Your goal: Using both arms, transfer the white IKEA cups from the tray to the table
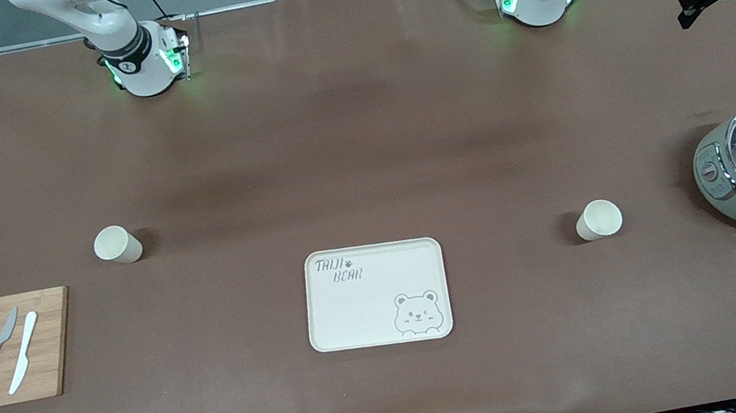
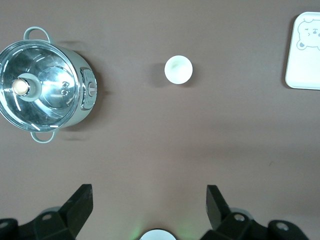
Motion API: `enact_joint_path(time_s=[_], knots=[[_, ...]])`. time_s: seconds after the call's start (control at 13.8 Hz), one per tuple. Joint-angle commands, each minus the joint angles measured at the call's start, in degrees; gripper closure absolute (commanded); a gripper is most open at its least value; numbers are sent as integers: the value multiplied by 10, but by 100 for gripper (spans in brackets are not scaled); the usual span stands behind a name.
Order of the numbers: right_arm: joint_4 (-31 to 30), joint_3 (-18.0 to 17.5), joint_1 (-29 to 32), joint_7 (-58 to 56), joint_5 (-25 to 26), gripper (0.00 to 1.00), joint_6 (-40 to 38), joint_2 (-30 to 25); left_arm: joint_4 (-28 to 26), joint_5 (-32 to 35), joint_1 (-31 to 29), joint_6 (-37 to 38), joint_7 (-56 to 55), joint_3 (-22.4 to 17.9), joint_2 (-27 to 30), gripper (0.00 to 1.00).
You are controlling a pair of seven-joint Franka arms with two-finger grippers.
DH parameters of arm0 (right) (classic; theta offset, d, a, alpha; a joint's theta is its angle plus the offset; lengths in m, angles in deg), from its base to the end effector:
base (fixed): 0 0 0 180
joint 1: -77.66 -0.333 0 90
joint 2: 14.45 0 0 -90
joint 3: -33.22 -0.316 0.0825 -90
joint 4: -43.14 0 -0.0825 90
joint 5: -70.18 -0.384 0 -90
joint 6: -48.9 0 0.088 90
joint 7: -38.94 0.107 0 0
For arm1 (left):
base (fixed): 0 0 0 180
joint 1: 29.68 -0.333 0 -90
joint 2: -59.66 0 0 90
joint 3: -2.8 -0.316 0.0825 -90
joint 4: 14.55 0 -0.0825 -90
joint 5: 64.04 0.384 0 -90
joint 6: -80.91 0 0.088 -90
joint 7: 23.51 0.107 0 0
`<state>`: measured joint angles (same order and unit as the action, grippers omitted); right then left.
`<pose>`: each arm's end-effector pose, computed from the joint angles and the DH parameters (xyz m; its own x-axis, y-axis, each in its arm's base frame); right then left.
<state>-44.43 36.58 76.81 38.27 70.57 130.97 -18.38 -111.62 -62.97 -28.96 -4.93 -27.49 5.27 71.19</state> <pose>0.5176 -0.0248 0.6690 0.9991 -0.0328 -0.0275 -0.0327 -0.9995 0.0024 0.4819 -0.0272 0.6646 0.9998 0.0159 0.0070 0.0161 -0.9995 -0.0268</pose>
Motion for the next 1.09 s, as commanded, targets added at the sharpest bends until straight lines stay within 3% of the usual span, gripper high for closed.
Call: enact_joint_path(time_s=[0.0, 1.02], knots=[[-10, 0, 4, 0, -15, 0, 12, -9, 12, -1, -5, -13, -1, 2, -17, 0], [-15, 2, 13, -43, -13, 0, 13, -9, 46, 6, -11, -6, -1, 3, -24, 0]])
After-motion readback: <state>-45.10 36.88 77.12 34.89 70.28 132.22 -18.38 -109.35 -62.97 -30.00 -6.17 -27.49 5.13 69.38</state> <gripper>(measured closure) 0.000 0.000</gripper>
